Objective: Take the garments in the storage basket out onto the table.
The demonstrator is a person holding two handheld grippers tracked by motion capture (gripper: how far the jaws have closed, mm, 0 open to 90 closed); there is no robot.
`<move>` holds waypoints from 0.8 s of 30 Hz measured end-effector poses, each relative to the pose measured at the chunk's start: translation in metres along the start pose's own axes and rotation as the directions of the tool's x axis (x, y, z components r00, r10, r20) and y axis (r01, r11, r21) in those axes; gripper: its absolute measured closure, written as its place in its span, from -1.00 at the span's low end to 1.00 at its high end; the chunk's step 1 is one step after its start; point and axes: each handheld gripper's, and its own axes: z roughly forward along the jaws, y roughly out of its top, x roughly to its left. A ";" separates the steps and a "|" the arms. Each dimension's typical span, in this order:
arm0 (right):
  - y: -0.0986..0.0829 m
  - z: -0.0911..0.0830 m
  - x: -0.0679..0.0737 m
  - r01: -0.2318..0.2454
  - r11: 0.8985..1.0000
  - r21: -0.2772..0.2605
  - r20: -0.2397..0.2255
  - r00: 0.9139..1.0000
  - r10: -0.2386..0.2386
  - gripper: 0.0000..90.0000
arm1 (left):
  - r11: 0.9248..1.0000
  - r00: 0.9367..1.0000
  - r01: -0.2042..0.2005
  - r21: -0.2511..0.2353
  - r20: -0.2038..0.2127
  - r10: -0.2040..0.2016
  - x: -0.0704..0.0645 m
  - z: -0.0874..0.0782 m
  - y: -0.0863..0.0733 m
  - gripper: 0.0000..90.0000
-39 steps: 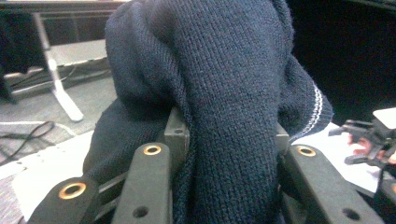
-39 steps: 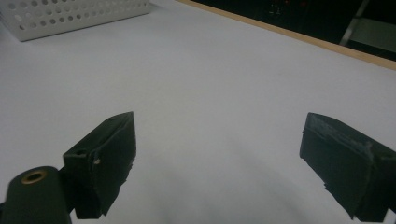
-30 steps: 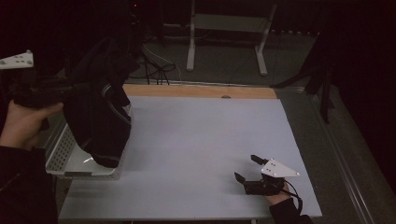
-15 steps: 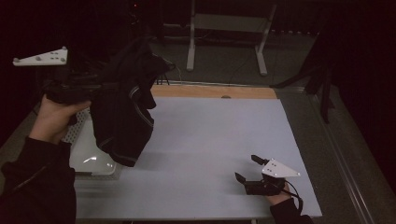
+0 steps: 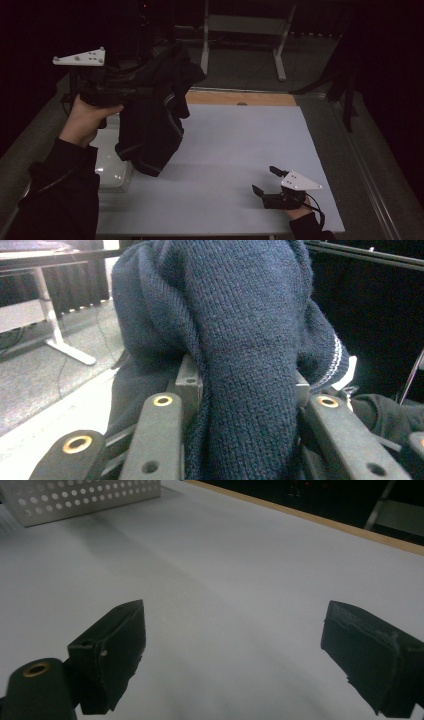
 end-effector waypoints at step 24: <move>-0.001 -0.002 -0.002 -0.002 1.000 -0.006 0.009 1.000 0.002 -0.76 | 0.999 0.992 -0.027 0.036 0.127 0.022 -0.001 0.089 0.011 0.47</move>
